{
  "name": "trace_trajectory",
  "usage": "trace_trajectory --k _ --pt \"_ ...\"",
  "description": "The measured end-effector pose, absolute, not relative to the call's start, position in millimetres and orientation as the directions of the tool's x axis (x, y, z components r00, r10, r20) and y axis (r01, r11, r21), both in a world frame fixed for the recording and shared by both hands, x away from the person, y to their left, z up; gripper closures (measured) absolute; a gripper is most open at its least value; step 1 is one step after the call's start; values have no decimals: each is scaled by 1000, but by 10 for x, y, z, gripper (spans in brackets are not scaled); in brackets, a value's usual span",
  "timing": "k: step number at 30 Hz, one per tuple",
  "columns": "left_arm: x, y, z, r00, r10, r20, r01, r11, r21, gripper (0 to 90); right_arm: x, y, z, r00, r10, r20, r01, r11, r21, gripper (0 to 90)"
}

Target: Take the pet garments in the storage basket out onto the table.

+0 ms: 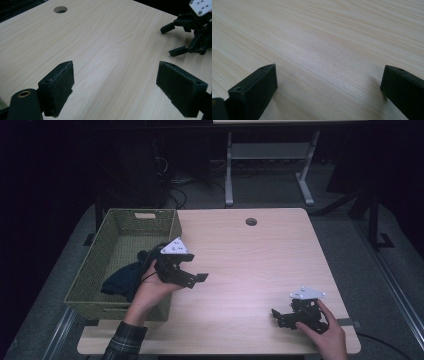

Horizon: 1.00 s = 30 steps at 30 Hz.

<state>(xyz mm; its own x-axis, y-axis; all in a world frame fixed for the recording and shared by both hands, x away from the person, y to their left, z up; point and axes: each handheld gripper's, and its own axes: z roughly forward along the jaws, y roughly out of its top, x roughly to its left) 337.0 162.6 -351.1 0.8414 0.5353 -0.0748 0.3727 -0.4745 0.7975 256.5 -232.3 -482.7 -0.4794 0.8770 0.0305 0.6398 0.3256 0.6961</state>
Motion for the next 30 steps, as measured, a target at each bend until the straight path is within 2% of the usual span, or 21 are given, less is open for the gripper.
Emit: trace_trajectory --k 30 --pt "3417 2371 -3413 759 650 -32 431 -466 772 169 2568 -2326 -4829 -483 875 27 635 329 699 4"
